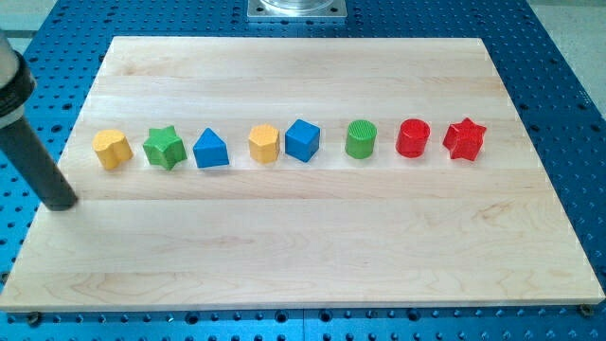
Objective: Move the yellow heart top right to the green star
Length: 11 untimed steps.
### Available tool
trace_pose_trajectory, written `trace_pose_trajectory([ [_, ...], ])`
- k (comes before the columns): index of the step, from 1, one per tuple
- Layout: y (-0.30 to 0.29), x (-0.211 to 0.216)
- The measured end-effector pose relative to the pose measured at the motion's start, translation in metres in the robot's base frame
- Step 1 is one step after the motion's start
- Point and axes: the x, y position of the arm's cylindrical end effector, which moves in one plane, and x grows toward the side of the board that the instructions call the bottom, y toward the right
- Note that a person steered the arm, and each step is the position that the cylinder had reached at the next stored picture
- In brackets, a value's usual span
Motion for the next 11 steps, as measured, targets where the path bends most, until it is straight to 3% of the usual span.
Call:
trace_pose_trajectory([
  [3, -0.001, 0.002],
  [4, 0.014, -0.010],
  [6, 0.061, -0.082],
  [8, 0.043, -0.087],
  [9, 0.060, -0.123],
  [10, 0.155, -0.123],
  [11, 0.125, -0.117],
])
